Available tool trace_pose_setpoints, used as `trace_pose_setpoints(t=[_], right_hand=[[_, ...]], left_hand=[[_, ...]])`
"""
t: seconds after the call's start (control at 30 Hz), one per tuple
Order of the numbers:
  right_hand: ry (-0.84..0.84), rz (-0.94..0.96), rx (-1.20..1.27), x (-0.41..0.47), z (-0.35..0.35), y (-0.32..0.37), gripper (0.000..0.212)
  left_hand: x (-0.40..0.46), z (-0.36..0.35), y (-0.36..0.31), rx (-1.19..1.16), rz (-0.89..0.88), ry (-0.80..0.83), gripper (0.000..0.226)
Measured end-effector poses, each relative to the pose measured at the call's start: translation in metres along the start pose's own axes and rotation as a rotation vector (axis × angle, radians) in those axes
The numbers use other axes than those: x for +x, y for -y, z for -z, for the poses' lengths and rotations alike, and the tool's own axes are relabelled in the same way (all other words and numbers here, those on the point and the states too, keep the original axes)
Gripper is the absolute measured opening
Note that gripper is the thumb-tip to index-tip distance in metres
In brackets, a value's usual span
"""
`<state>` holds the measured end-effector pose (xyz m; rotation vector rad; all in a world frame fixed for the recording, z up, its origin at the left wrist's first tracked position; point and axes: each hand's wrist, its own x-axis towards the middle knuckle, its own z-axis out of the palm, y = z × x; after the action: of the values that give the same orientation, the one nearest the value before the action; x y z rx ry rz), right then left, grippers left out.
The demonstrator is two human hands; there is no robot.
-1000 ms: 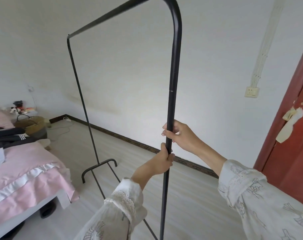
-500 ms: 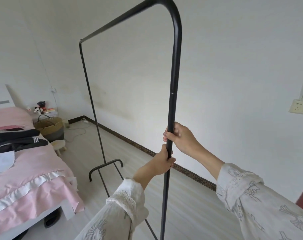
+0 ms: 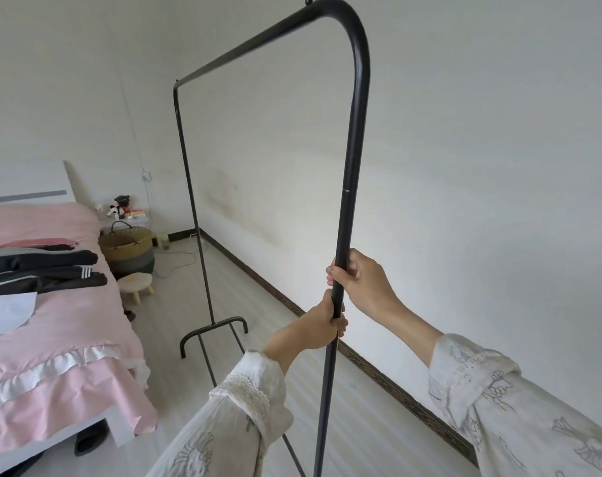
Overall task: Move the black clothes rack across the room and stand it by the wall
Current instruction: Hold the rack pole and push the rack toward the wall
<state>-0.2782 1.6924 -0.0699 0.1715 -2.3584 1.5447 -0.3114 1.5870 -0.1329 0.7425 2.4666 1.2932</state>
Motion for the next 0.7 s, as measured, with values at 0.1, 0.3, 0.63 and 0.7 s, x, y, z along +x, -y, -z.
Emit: trace_pose_setpoints(t=[0.1, 0.3, 0.63, 0.7], right_hand=[[-0.011, 0.013, 0.000, 0.029, 0.019, -0.020, 0.007], [0.009, 0.042, 0.029, 0.087, 0.042, -0.054, 0.007], [0.056, 0.069, 0.031, 0.197, 0.038, -0.096, 0.009], [0.064, 0.074, 0.018, 0.222, 0.035, -0.103, 0.009]], left_hand=[[0.037, -0.006, -0.005, 0.008, -0.002, -0.006, 0.028], [0.104, -0.006, -0.007, -0.010, 0.006, -0.009, 0.030], [0.207, 0.024, 0.020, 0.003, 0.039, -0.111, 0.034], [0.229, 0.034, 0.027, 0.002, 0.053, -0.148, 0.035]])
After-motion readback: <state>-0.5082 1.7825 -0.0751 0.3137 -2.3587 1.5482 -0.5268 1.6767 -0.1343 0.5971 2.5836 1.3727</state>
